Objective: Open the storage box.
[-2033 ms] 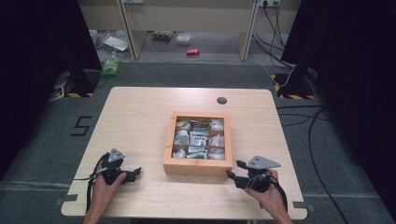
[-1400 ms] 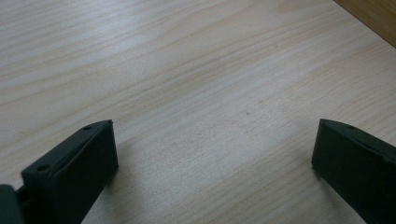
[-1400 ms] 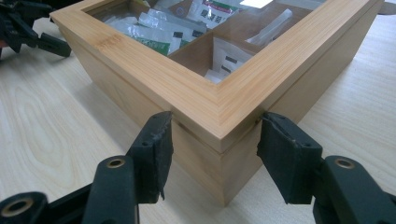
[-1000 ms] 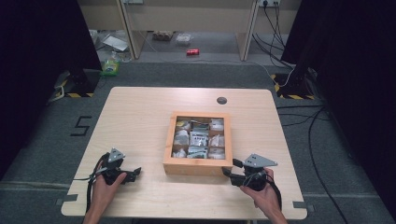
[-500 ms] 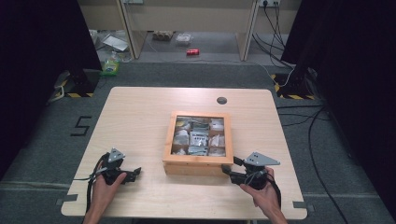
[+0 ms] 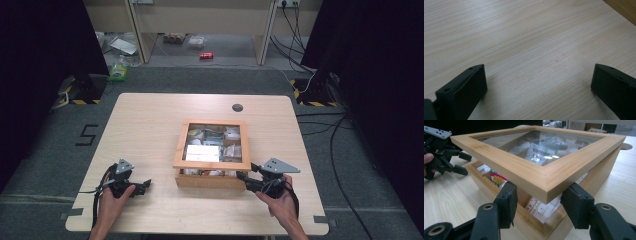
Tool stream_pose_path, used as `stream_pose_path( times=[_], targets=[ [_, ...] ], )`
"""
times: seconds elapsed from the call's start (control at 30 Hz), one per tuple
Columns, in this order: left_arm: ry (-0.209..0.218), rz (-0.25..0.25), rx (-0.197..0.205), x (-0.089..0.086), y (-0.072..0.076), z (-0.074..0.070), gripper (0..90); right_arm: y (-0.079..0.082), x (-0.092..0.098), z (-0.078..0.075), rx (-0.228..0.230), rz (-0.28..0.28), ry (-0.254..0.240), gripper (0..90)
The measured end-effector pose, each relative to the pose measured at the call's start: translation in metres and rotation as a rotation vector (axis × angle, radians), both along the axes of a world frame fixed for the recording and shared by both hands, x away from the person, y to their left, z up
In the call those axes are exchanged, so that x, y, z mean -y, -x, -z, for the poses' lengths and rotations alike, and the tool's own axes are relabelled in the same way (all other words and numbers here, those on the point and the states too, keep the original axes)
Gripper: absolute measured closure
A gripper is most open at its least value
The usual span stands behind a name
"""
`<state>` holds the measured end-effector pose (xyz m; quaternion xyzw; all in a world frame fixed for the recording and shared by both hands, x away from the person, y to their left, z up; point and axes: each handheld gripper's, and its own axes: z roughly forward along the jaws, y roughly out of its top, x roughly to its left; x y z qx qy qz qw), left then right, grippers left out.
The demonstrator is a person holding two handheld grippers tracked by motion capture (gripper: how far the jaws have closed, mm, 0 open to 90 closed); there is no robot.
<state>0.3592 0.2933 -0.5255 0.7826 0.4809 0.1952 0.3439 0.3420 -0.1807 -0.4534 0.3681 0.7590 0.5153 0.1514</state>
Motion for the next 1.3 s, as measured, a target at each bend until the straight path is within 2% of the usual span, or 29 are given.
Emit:
stream_pose_path(
  times=[0.2, 0.37, 0.43, 0.67, 0.9, 1.07, 1.3],
  targets=[
    [0.0, 0.0, 0.0, 0.0, 0.0, 0.0, 0.0, -0.005, 0.0, -0.007, 0.023, 0.006, -0.019, 48.7],
    [0.0, 0.0, 0.0, 0.0, 0.0, 0.0, 0.0, -0.01, -0.003, -0.019, 0.054, 0.006, -0.037, 50.3],
    [0.0, 0.0, 0.0, 0.0, 0.0, 0.0, 0.0, -0.015, -0.006, -0.026, 0.073, 0.002, -0.06, 51.9],
    [-0.001, 0.001, 0.0, 0.0, 0.0, 0.0, 0.0, -0.025, -0.02, -0.044, 0.118, -0.011, -0.058, 54.3],
    [-0.001, 0.001, -0.001, 0.0, 0.0, 0.0, 0.0, -0.036, -0.017, -0.05, 0.106, -0.009, -0.088, 57.8],
    [-0.001, 0.001, -0.001, 0.0, 0.0, 0.0, 0.0, -0.049, -0.019, -0.051, 0.099, -0.001, -0.075, 58.0],
    [-0.001, 0.001, -0.001, 0.0, 0.0, 0.0, 0.0, -0.06, -0.022, -0.053, 0.103, -0.001, -0.107, 58.9]
  ],
)
